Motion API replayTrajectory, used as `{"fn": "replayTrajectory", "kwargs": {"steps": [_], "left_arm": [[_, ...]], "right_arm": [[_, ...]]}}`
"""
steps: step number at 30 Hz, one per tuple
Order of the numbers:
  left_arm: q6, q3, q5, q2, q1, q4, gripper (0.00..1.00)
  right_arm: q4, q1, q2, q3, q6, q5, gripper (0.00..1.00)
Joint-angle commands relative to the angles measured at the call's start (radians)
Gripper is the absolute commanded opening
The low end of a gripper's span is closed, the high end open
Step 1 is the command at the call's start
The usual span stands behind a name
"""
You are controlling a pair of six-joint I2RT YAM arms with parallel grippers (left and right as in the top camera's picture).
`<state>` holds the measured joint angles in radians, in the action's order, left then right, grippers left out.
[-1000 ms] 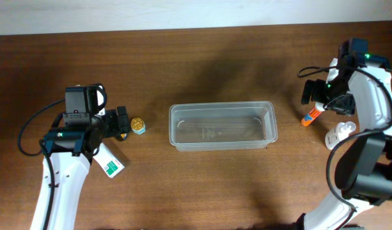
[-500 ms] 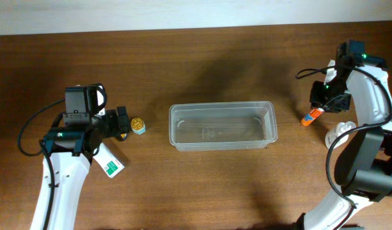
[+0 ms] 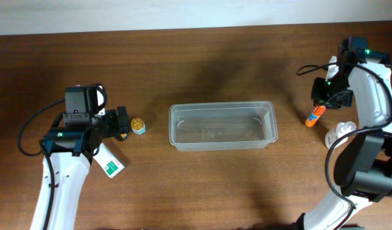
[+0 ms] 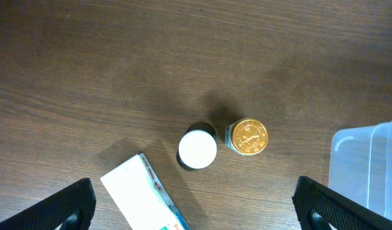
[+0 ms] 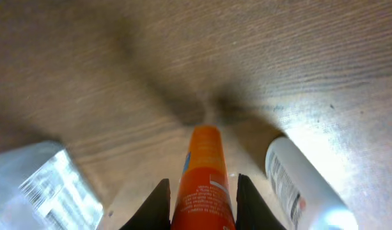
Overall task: Pack container
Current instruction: 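Grasp the orange tablet tube with the right gripper, then carry the orange tube into the container's right end and release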
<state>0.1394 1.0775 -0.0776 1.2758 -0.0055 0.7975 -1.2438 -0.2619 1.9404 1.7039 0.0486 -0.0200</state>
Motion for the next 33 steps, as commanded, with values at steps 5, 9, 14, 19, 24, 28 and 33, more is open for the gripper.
{"fn": "replayTrajectory", "kwargs": {"steps": [5,9,14,19,24,28,33], "left_arm": [[0.002,0.018,0.011,0.006,-0.005,0.0,0.99],[0.002,0.018,0.011,0.006,-0.005,0.0,0.99],[0.002,0.018,0.011,0.006,-0.005,0.0,0.99],[0.002,0.018,0.011,0.006,-0.005,0.0,0.99],[0.002,0.018,0.011,0.006,-0.005,0.0,0.99],[0.002,0.018,0.011,0.006,-0.005,0.0,1.0],[0.002,0.018,0.011,0.006,-0.005,0.0,1.0]], "right_arm": [[-0.098,0.138,-0.22,0.078,-0.072,-0.117,0.2],[-0.103,0.24,-0.296,0.077,-0.079,-0.107,0.2],[-0.084,0.337,-0.295,0.062,-0.079,-0.099,0.2],[-0.003,0.389,-0.25,-0.035,-0.079,-0.1,0.21],[0.129,0.425,-0.236,-0.197,-0.078,-0.1,0.21],[0.255,0.425,-0.236,-0.32,-0.075,-0.09,0.21],[0.371,0.424,-0.234,-0.405,-0.075,-0.008,0.21]]}}
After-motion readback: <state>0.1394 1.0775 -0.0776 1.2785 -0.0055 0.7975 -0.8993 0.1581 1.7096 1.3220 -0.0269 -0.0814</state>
